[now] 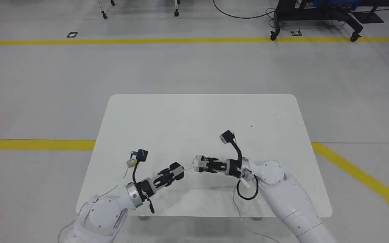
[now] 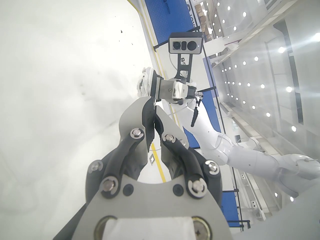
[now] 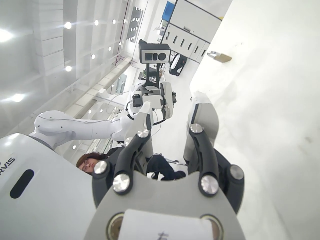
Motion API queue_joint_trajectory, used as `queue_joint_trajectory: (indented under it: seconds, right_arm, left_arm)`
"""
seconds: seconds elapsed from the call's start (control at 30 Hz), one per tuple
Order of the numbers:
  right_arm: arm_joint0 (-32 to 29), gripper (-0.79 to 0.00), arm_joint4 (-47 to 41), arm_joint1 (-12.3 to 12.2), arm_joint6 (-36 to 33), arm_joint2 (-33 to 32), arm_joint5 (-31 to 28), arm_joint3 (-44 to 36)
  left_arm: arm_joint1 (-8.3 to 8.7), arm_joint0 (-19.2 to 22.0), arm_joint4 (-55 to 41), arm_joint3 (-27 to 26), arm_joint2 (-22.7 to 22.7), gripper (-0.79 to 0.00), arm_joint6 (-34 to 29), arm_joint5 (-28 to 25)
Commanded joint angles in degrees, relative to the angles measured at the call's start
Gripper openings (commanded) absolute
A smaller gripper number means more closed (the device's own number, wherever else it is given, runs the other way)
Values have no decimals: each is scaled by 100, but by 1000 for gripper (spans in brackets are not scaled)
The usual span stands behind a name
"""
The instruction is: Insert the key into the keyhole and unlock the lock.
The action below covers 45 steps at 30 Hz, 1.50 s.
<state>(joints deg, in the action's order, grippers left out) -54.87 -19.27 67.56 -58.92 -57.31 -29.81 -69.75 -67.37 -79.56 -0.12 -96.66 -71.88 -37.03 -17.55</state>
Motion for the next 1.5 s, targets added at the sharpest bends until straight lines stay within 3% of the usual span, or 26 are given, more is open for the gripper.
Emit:
queue_joint_trajectory:
  seconds: [0.0,0.27,0.37,0.4,0.7,0.73,0.77,0.8,0.97,1.13,1.3,1.47]
  right_arm:
    - [55,-563,-117,18,-119,51,52,76]
    - [192,-582,-240,71,-325,200,114,252]
    - [216,-680,-251,84,-387,246,176,282]
    - [221,-785,-254,88,-416,266,204,290]
    - [267,-785,-325,122,-607,364,198,340]
    - [269,-785,-344,125,-624,371,185,346]
    - [273,-785,-360,129,-641,378,166,347]
    - [274,-785,-373,133,-654,385,150,357]
    - [283,-785,-482,152,-649,385,30,438]
    - [285,-785,-688,120,-568,141,-362,668]
    - [122,-785,-694,14,-357,-272,-754,702]
    - [122,-785,-694,14,-357,-272,-754,702]
  left_arm:
    - [0,11,-103,13,15,-785,-48,22]
    - [12,45,-176,60,74,-785,-176,31]
    - [16,57,-190,102,78,-785,-161,16]
    - [17,57,-188,114,81,-785,-158,8]
    - [31,18,-132,141,76,-785,-21,-20]
    - [31,11,-141,137,78,-603,-2,-17]
    - [32,6,-152,135,77,-135,16,-20]
    - [33,1,-163,139,76,0,28,-21]
    - [57,-13,-141,160,-39,0,54,-1]
    - [145,-170,-142,135,-627,0,171,-10]
    - [286,-682,-30,-550,-1511,0,0,126]
    - [376,-1097,61,-1166,-2315,0,0,577]
